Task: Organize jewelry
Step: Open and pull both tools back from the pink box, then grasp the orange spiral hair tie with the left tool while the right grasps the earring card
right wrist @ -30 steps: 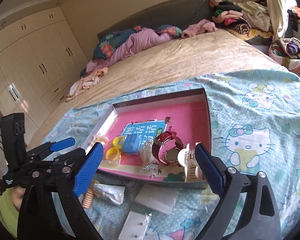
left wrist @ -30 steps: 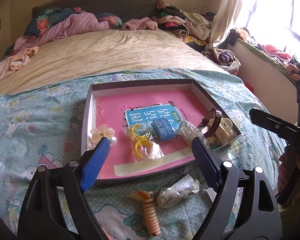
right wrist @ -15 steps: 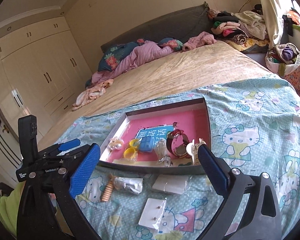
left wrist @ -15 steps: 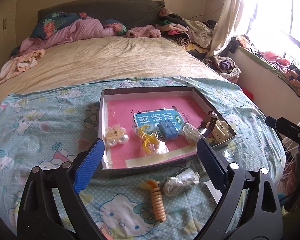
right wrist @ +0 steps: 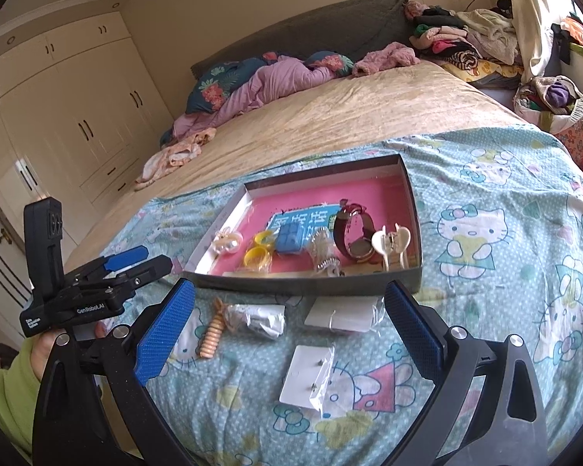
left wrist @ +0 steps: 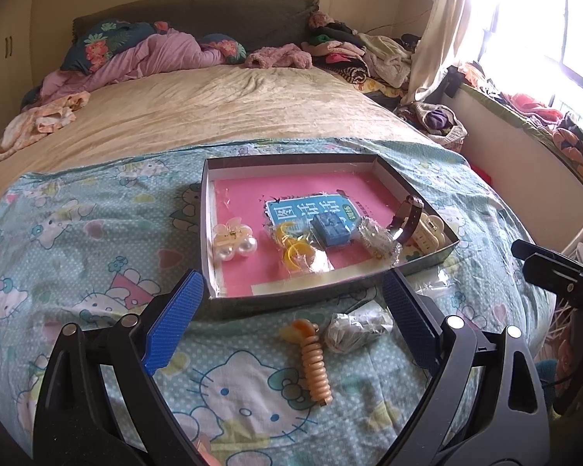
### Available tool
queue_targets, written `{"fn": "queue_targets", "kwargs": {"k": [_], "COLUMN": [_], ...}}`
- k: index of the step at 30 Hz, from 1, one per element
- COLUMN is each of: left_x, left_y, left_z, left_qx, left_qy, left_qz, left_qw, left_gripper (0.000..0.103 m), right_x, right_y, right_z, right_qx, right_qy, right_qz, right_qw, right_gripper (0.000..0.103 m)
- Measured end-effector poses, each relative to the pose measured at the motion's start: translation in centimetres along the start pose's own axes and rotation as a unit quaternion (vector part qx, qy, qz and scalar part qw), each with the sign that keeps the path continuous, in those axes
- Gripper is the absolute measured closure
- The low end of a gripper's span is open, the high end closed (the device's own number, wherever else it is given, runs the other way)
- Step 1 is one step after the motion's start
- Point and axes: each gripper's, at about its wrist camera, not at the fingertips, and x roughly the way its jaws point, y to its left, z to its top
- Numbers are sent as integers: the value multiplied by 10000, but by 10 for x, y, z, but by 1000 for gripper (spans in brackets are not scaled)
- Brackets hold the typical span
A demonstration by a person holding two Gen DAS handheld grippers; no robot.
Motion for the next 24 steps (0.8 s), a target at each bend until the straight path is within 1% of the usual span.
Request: {"fn": "queue_targets", "kwargs": {"k": [7,11,18,22,24], "left_x": [-1,1,9,15,18], "left_y": [-2,0,3,2,1], "left_z": [-9,-16,-29,-38,-42], "left_qx": [104,142,161,182,199], "left_qy": [73,161,349,481,549], "left_qz": [1,19,10,-8,-31], "left_qw": [9999,9998,9993,9987,9983], "left_gripper": [16,16,16,16,16], "right_x": [10,18,45,61,69], "right_y": [11,18,27,21,16], "right_z": [-19,-29,-46,-55,-59], "right_qx": [-197,-323,-637,-680,-623], "right_qy": [309,449,947,1242,1402], "right_qz": [-110,-347,-633,-834,-899], "right_qw": [9993,9979,9914,9864,9841], "right_gripper": [6,6,6,7,12]}}
